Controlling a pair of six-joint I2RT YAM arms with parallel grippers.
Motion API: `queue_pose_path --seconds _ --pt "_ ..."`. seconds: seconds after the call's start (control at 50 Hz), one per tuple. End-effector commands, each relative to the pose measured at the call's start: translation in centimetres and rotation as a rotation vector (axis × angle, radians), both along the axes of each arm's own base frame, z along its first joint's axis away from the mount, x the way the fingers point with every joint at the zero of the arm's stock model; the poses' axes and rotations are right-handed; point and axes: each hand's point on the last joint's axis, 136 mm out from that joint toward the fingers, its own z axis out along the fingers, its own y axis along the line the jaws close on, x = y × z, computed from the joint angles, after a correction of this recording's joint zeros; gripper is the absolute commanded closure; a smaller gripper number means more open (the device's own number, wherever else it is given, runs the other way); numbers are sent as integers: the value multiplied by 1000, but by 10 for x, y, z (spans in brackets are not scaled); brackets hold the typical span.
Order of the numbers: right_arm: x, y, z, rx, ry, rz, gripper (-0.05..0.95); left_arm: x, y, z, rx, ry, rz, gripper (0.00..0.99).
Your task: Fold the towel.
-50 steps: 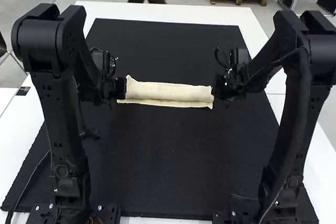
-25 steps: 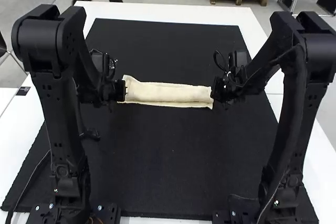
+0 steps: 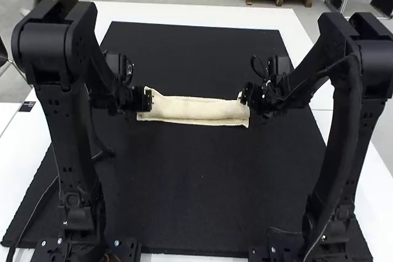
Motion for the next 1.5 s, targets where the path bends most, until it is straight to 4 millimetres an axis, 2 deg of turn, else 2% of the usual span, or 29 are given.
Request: queue_pose_path --seconds 0.0,0.1,0.2,0.36,0.44,0.68,0.92,1.08,1.48 --pt "19 1 48 44 -98 -19 -10 21 4 57 -12 -121 19 28" --pt "19 0 56 52 -99 -17 -10 24 4 89 -10 -162 18 30" --pt "14 2 50 68 -69 -2 -8 20 3 112 -12 -190 19 30" --pt "-1 1 27 110 5 12 -8 1 2 134 -10 -215 19 30" --pt "-7 -1 17 119 34 12 -8 -9 2 153 -17 -263 27 30" --pt "-20 -2 4 142 76 25 -8 -38 -1 199 -20 -401 31 30" --pt "-28 3 -19 147 134 36 -7 -67 -1 227 -13 -487 43 30" --pt "-28 10 -27 152 145 46 -7 -80 0 241 -6 -538 53 30" --pt "-24 42 -21 176 133 91 -5 -88 -1 242 -7 -545 50 31"
